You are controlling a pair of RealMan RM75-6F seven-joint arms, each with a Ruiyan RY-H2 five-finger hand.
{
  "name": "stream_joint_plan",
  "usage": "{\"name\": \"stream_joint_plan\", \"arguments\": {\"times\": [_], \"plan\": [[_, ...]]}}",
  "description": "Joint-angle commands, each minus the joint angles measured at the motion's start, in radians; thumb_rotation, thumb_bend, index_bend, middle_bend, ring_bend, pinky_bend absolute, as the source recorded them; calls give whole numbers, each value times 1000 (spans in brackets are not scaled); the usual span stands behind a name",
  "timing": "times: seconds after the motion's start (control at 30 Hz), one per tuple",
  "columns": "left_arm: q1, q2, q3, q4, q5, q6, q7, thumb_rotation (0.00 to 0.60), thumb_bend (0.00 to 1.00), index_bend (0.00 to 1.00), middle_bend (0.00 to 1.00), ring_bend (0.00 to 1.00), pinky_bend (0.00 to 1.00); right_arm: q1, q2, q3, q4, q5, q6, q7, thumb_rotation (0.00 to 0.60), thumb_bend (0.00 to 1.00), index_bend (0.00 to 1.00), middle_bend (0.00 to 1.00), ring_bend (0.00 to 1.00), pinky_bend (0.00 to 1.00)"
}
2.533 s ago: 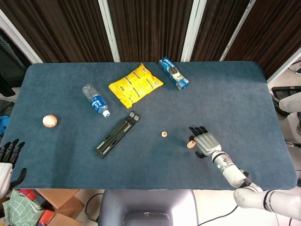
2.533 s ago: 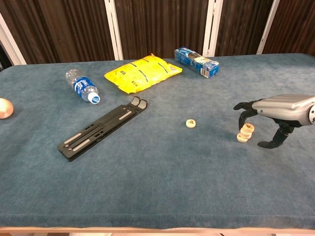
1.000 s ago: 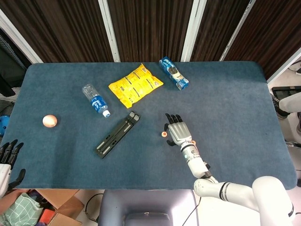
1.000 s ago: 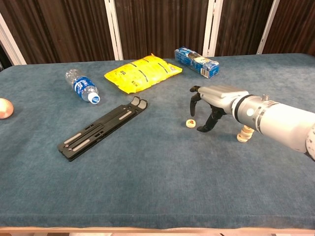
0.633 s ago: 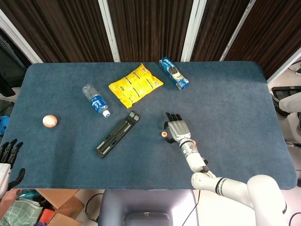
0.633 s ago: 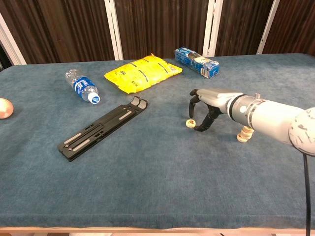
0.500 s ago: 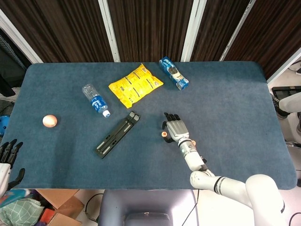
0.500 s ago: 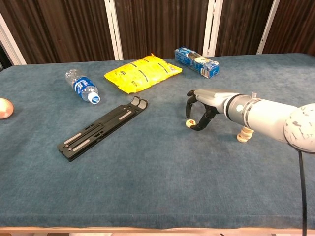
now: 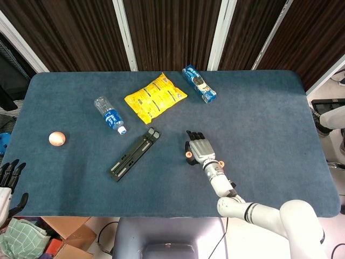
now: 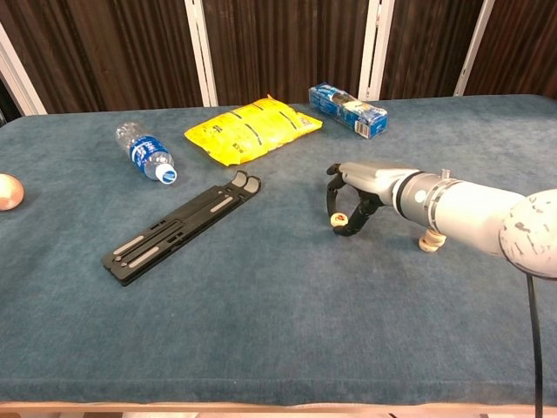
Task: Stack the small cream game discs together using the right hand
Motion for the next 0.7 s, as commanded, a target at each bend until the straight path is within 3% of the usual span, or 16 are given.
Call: {"name": "stream_joint_plan", "arguments": {"times": [0.03,0.5,0.7], "plan": [[0,0,0,0,0,1,0,600,426,6,0,0,128,1,-3,0,3,1,2,-1,600,436,605,17,0,0],[2,-1,-1,0,2,5,1,600,426,6,0,0,129,-11,28,-18,-45,-24,38,-18,600,442,647,34,0,0],[-1,-2,-4,2,-3,1,7,600,425,6,0,0,129,-47,117,-47,-177,-93,95,-22,600,443,649,34,0,0]]}}
